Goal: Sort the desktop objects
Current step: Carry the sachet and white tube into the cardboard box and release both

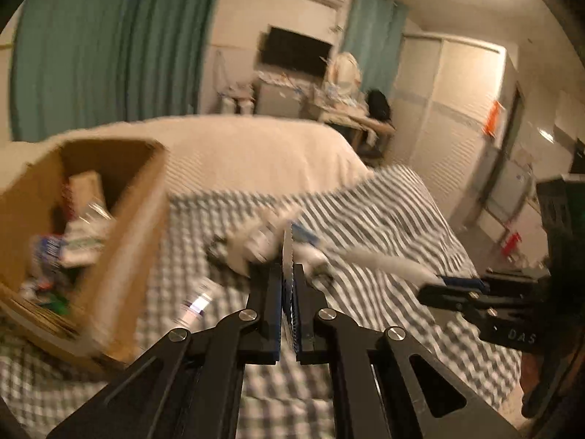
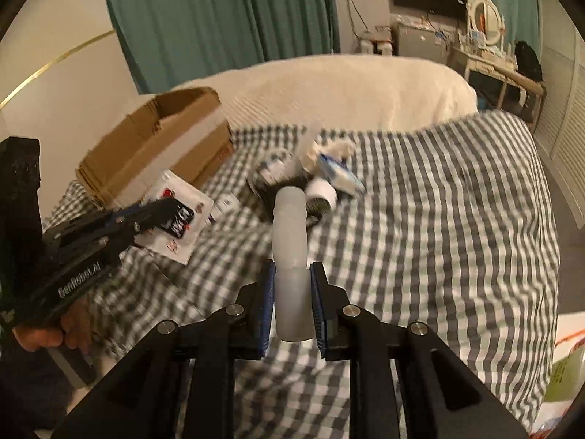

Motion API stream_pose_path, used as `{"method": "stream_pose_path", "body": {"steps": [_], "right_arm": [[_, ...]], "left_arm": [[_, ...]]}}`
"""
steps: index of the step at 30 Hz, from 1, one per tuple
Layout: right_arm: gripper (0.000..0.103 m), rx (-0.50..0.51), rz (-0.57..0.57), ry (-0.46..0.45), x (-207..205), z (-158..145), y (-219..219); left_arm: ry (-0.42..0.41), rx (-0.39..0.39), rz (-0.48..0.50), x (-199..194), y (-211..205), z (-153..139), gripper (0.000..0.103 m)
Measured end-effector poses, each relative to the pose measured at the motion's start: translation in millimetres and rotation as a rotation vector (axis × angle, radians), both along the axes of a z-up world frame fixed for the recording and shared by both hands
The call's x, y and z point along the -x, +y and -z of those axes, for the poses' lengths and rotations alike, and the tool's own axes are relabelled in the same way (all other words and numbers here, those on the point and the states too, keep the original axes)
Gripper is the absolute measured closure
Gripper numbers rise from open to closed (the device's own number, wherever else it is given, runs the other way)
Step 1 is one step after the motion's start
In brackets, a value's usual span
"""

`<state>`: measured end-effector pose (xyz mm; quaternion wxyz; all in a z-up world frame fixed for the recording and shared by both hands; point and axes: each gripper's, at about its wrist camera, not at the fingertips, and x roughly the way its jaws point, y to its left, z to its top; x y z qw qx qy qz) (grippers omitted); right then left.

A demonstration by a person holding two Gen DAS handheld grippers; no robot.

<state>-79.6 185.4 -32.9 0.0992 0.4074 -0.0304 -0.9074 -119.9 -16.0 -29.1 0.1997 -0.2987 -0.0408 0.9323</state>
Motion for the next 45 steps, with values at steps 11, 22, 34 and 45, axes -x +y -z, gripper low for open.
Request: {"method": "stream_pose_path", "body": {"steps": [11, 22, 34, 45], "right_arm": [[0.085, 0.003, -0.207, 0.131, 64, -68, -84], [0.085, 0.175, -0.333, 0.072, 161, -55, -192], [0.055, 0.142, -0.266, 0.048, 201, -24, -224], [0.051, -0.021, -0.074, 0.180, 121, -63, -113]], "left_arm": [[0.126, -0.012, -0.284, 45, -117, -71, 0.098], [0.027, 0.002, -0.446, 90, -195, -10, 0.098], [-0.075, -0.002, -0.457, 101, -215, 31, 0.040], [-0.011, 0.019, -0.502, 76, -192, 17, 0.006]]}}
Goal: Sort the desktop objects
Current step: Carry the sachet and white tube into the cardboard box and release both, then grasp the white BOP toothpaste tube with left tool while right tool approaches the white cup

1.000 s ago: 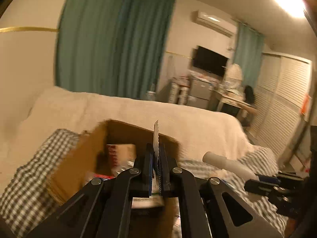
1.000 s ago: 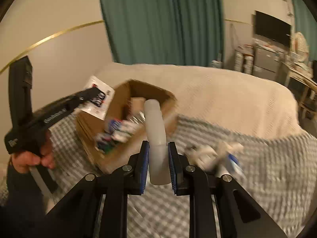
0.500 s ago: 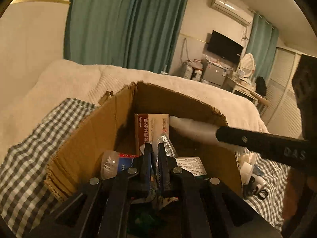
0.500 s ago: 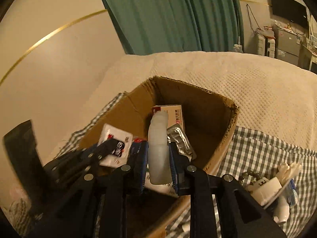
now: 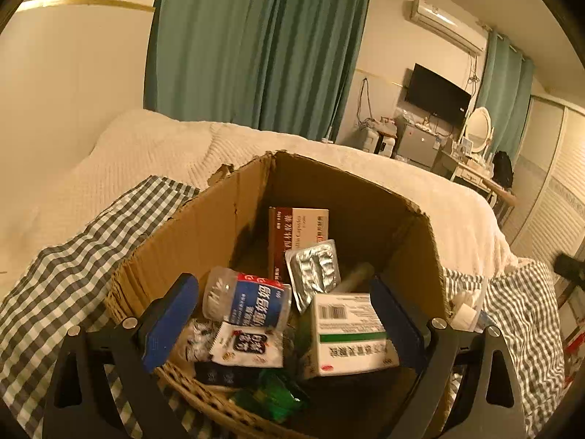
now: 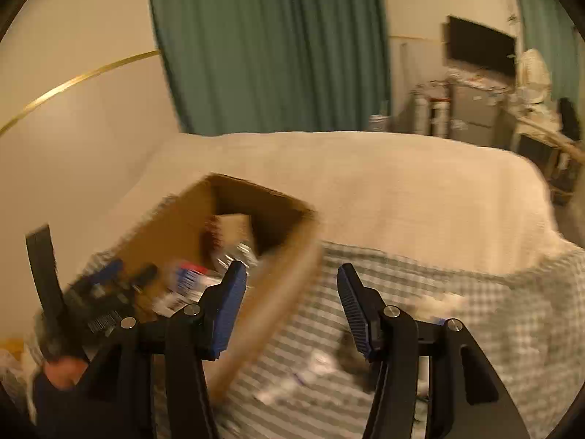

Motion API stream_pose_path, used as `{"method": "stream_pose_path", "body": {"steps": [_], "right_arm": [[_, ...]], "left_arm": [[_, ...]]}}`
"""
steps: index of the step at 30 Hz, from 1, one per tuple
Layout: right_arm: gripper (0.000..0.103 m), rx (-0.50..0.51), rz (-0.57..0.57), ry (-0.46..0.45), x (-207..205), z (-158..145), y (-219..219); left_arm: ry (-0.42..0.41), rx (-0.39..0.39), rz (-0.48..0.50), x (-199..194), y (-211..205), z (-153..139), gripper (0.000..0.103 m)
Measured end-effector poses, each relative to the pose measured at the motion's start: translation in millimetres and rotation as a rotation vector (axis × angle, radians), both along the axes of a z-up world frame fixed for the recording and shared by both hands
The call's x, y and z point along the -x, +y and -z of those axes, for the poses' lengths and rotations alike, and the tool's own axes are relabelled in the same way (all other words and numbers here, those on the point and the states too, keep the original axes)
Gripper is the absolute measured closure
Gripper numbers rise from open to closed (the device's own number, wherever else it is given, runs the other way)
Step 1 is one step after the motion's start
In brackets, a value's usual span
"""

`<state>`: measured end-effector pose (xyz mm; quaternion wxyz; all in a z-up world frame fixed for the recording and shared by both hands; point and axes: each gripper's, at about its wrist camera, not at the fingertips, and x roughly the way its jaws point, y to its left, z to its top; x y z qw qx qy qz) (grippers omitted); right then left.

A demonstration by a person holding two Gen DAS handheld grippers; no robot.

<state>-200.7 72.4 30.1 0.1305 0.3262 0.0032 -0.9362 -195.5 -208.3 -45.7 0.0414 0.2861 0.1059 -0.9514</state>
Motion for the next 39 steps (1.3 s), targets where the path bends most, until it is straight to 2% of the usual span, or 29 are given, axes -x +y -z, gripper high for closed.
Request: {"method": "stream_pose_path", "body": {"steps": [3, 6, 9, 12, 17, 20, 24, 31, 35, 39], "right_arm": [[0.047, -0.043, 0.059, -0.005, -31, 4, 36], [0.047, -0.054, 0.101, -0.041, -49, 20, 74], [0.047, -0.048, 0.141, -0.073, -58, 38, 102], [0.047, -0.031, 0.158, -0.094, -67, 54, 120], [0.047, -0.012, 0.134, -0.110, -77, 76, 127], [0.047, -0.009, 0.113, -0.122, -80, 89, 125], [0.047, -0.027, 0.106, -0.147, -74, 100, 120], [0.047, -0.047, 0.071, -0.198, -52, 117, 109], [0.047, -0.076, 0.046, -0.228, -33, 128, 97], [0.047, -0.080, 0.052, -0.266, -16, 147, 89]], "left_arm": [[0.005, 0.042, 0.018, -9, 20, -10, 0.006], [0.036, 0.075, 0.054, -23, 51, -28, 0.006], [0.047, 0.070, 0.116, -37, 83, -38, 0.004], [0.030, 0.077, 0.188, -46, 120, -34, 0.003], [-0.053, 0.183, 0.316, -42, 182, -1, 0.003], [-0.137, 0.237, 0.350, -35, 210, 26, 0.003], [-0.205, 0.244, 0.364, -27, 217, 49, 0.003], [-0.338, 0.235, 0.376, 16, 219, 75, 0.003], [-0.376, 0.307, 0.385, 31, 228, 96, 0.003], [-0.401, 0.316, 0.401, 33, 228, 113, 0.003]]}}
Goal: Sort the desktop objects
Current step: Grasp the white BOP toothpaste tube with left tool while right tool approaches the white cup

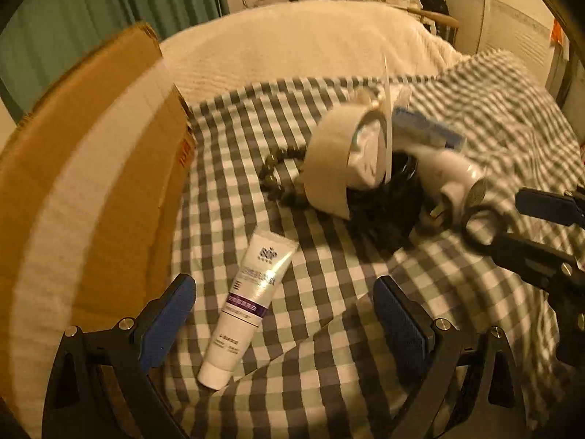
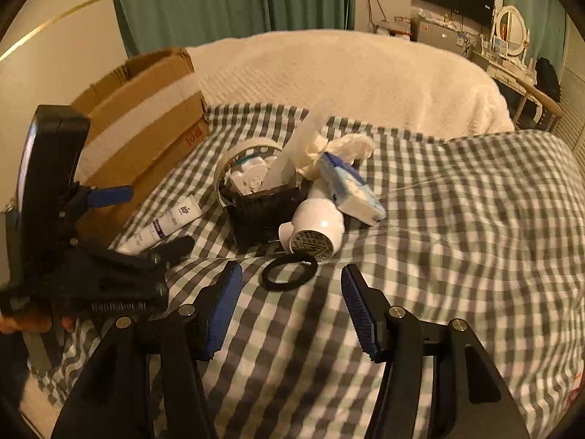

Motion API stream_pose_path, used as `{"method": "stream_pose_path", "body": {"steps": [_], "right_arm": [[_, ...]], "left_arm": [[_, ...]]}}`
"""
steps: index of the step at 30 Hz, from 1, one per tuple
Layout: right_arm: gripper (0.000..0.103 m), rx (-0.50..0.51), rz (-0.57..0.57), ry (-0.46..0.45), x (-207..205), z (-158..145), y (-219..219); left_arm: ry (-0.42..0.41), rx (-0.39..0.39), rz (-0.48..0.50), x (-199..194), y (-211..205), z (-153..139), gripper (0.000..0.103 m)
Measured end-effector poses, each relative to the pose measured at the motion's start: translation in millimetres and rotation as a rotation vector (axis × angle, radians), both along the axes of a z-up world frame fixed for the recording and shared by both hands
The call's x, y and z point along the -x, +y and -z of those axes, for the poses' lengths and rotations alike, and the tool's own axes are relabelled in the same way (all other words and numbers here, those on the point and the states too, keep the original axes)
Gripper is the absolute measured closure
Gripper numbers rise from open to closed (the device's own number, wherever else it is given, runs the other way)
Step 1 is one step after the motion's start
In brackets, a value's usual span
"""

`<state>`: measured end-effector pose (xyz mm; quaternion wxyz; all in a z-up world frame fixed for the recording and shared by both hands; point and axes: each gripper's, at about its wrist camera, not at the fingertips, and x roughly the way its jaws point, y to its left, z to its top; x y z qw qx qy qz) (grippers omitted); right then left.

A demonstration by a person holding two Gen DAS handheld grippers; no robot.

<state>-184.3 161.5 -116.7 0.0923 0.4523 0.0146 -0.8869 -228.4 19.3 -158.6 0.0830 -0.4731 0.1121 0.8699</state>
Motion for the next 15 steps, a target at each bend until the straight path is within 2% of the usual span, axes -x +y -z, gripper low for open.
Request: {"method": "stream_pose_path", "body": {"steps": [8, 9, 11, 12, 14, 15], "right_arm": [[0.047, -0.049, 0.015, -0.027, 15, 17, -10], [0.050, -0.062, 0.020, -0.025, 15, 18, -10], [0.062, -0.096, 0.029, -0.017, 14, 19, -10], [0.068, -0.105, 0.031, -0.015, 14, 20, -10], [0.070, -0.096, 0.032, -0.013, 13, 20, -8], [0.078, -0.093, 0.034, -0.007, 11, 19, -6]], "left_arm": [[-0.060, -0.064, -0.014, 11, -13, 18, 0.003], [-0.068, -0.066, -0.018, 13, -14, 20, 0.003], [-0.097, -0.087, -0.025, 16, -18, 24, 0.005], [-0.114, -0.103, -0.029, 18, -21, 26, 0.007], [-0.128, -0.132, -0.062, 20, -29, 28, 0.026], [-0.133, -0.154, -0.073, 20, -34, 28, 0.032]]}}
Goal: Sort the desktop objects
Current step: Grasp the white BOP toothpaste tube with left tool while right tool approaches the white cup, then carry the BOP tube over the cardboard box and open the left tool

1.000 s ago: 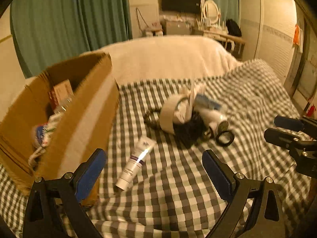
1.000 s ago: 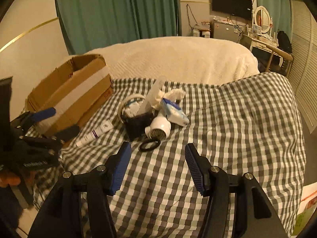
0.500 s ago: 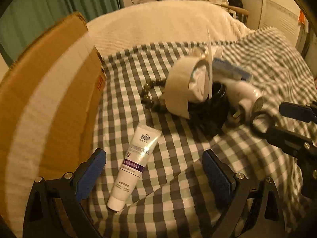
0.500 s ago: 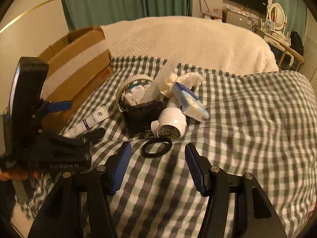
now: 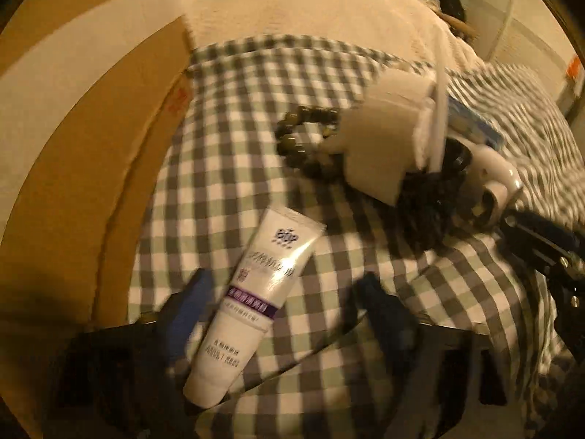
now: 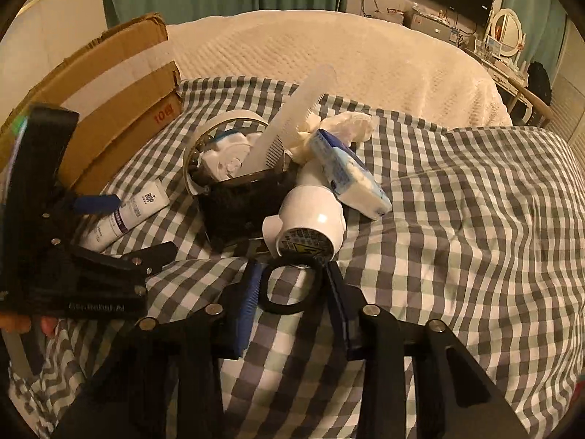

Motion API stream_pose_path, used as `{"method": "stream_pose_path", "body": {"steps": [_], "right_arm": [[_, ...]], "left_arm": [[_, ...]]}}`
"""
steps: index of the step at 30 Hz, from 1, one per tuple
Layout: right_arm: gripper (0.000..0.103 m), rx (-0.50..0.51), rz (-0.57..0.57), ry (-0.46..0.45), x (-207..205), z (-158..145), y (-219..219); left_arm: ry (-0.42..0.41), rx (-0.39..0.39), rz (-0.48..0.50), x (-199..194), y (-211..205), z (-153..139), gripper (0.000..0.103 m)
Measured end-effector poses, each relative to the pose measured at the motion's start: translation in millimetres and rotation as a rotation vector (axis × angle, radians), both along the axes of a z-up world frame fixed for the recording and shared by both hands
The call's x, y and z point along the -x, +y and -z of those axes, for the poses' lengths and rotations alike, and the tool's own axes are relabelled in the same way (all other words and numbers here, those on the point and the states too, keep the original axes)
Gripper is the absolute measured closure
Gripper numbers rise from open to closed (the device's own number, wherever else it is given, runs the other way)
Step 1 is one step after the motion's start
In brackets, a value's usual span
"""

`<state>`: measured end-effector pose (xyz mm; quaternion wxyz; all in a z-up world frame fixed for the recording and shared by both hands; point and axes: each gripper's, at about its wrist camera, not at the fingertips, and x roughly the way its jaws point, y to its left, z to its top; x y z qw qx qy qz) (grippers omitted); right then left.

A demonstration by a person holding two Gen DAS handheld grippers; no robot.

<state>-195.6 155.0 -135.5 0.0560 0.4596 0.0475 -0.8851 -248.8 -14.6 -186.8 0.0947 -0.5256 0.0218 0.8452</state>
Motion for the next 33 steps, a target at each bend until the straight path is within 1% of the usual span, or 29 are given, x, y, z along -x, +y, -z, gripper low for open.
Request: {"method": "stream_pose_path", "body": {"steps": [1, 2, 4, 8, 11, 17, 20, 23, 26, 29, 33], "right_arm": [[0.086, 0.006, -0.002, 0.006, -2, -1, 1], [0.088, 0.010, -0.004, 0.009, -4, -2, 1], [0.097, 0.025, -0.005, 0.020, -8, -4, 4], [0.098, 0.070, -0.004, 0.026, -18, -9, 10], [0.099, 0.096, 0.001, 0.028, -24, -11, 14], [0.099, 0.106, 0.019, 0.035, -36, -18, 12], [0.099, 0.114, 0.026, 0.044, -42, -26, 11], [0.099, 0.118, 0.028, 0.064, -48, -38, 9], [0.099, 0.122, 0.026, 0.081, -52, -49, 7], [0.099, 0.130, 0.025, 0.097, -56, -60, 6], [0.099, 0.136, 0.029, 0.112, -60, -68, 4]], "left_arm": [[-0.003, -0.026, -0.017, 1, -6, -1, 0.045], [-0.006, -0.053, -0.042, 1, -13, -3, 0.056], [-0.008, -0.077, -0.062, 0, -20, -5, 0.064], [0.023, -0.080, -0.030, -10, -16, -13, 0.070], [0.071, -0.084, -0.011, -17, -15, -23, 0.073], [0.149, -0.107, 0.013, -24, -15, -38, 0.077], [0.196, -0.117, 0.050, -33, -9, -47, 0.083], [0.251, -0.136, 0.107, -38, 5, -60, 0.088], [0.291, -0.169, 0.148, -41, 17, -70, 0.089], [0.309, -0.194, 0.169, -44, 20, -75, 0.089], [0.312, -0.218, 0.151, -42, 19, -76, 0.089]]}}
